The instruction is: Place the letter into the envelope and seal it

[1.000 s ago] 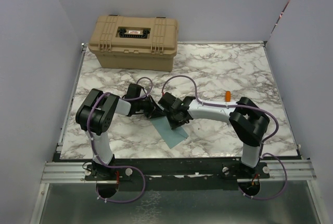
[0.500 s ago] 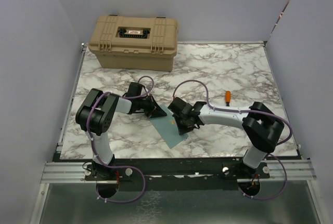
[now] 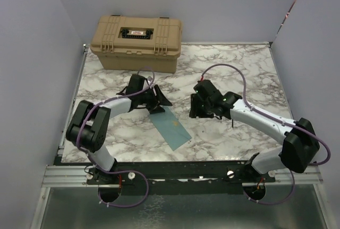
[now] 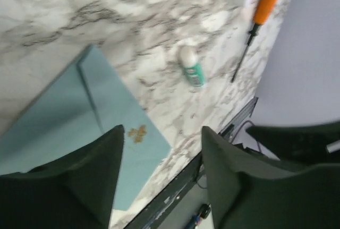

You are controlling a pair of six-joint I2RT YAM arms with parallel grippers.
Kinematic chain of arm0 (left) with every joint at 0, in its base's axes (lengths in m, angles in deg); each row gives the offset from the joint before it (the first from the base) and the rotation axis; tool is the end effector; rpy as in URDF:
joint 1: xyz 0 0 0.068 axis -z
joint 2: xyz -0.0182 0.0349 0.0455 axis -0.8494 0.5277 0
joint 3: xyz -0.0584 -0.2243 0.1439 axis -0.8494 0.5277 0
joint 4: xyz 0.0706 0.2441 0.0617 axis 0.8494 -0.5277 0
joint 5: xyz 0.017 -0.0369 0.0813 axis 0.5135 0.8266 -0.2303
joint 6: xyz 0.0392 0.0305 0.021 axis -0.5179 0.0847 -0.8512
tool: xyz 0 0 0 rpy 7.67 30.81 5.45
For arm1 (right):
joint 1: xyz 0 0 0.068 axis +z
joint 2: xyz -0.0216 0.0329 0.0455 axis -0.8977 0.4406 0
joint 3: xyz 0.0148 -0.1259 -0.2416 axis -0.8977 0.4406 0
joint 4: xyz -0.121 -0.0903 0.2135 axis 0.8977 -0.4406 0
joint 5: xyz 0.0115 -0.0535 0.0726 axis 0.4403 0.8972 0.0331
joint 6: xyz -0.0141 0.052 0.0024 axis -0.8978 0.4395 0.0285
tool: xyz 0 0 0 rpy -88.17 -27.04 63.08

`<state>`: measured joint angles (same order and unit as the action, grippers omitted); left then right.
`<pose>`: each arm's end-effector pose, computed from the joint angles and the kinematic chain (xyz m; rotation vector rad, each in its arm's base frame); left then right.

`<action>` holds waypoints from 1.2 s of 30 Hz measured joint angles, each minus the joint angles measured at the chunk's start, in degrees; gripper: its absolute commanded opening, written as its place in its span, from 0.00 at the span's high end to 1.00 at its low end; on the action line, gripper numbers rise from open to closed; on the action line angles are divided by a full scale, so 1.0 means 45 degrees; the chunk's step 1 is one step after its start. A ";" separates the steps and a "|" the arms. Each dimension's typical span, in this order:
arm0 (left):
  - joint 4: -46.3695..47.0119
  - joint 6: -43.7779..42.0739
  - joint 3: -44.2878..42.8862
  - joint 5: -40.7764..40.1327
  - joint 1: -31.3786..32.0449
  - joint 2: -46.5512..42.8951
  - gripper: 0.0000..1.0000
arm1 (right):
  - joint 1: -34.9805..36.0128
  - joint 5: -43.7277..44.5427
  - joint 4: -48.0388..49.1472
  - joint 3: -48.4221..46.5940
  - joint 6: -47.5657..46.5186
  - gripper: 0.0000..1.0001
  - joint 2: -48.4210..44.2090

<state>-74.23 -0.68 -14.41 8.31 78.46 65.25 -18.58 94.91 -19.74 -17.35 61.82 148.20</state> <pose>0.3004 -0.1341 0.1476 -0.3616 2.6140 -1.2968 0.2065 0.2028 0.2435 -0.1555 2.6276 0.3701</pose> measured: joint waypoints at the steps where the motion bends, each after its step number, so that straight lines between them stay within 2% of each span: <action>1: -0.0282 -0.0024 -0.0102 -0.0189 -0.0005 -0.0544 0.28 | -0.0272 0.0068 0.0146 -0.0019 0.0000 0.37 -0.0136; 3: -0.0597 -0.0073 -0.0272 -0.0486 -0.0010 -0.1496 0.20 | -0.0801 0.0214 0.0427 -0.0034 -0.0112 0.32 -0.0228; 7: -0.1282 -0.0214 -0.0398 -0.1651 -0.0010 -0.3691 0.03 | -0.1258 0.0384 0.0680 -0.0160 -0.0733 0.30 0.0044; 8: -0.1389 -0.0228 -0.0398 -0.1875 -0.0010 -0.3993 0.01 | -0.1316 0.0389 0.0733 -0.0257 -0.0952 0.30 0.0214; 15: -0.3429 -0.0792 0.0024 -0.5960 -0.0005 -0.7849 0.01 | -0.1535 0.0325 0.0942 -0.0646 -0.2521 0.35 0.1579; 19: -0.4221 -0.1355 0.0282 -0.7485 -0.0015 -0.9185 0.01 | -0.1554 0.0316 0.1049 -0.0646 -0.3147 0.37 0.1953; 23: -0.4585 -0.1739 0.0573 -0.7985 -0.0015 -0.9729 0.01 | -0.1554 0.0272 0.1515 -0.0690 -0.3861 0.43 0.2404; 25: -0.4668 -0.1919 0.0665 -0.8029 -0.0015 -0.9792 0.01 | -0.1554 0.0223 0.1525 -0.0903 -0.4192 0.49 0.2973; 28: -0.4546 -0.2074 0.0908 -0.8063 -0.0015 -0.9865 0.01 | -0.1554 0.0223 0.1447 -0.1336 -0.4575 0.53 0.3934; 36: -0.3424 -0.1919 0.2176 -0.8242 -0.0015 -1.0307 0.01 | -0.1569 -0.0209 0.1413 -0.1520 -0.5586 0.63 0.4473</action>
<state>-89.64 -9.32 -4.62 -28.78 78.40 18.87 -25.64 93.97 -13.38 -24.19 36.68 168.33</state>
